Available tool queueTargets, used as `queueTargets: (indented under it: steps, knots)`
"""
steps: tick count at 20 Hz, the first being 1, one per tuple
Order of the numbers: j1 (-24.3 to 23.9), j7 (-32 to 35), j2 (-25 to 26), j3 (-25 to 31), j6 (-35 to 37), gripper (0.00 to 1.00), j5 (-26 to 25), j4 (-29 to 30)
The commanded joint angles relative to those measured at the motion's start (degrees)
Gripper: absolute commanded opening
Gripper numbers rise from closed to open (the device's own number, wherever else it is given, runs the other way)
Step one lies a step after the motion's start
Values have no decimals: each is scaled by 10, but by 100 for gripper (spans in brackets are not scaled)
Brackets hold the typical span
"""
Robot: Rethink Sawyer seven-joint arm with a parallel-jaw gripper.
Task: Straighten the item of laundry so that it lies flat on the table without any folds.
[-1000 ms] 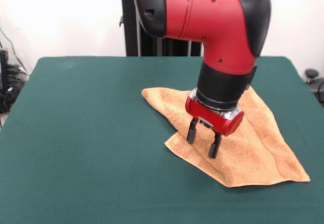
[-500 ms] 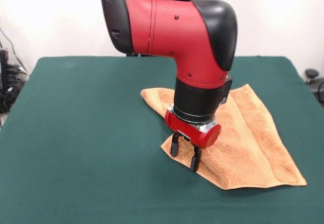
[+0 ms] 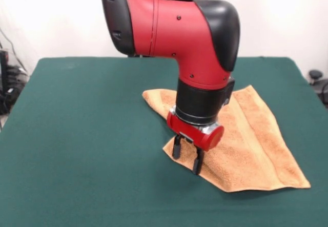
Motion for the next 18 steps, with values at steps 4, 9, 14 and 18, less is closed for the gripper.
queueTargets:
  steps: [4, 9, 14, 18]
  knots:
    - [-71, -155, 111, 79, -45, 100, -92, -3]
    - [-131, -214, 112, 119, -49, 100, -141, 10]
    - [-194, -279, 110, 167, -26, 100, -203, 12]
    - [-213, -283, 102, 187, -14, 100, -246, 15]
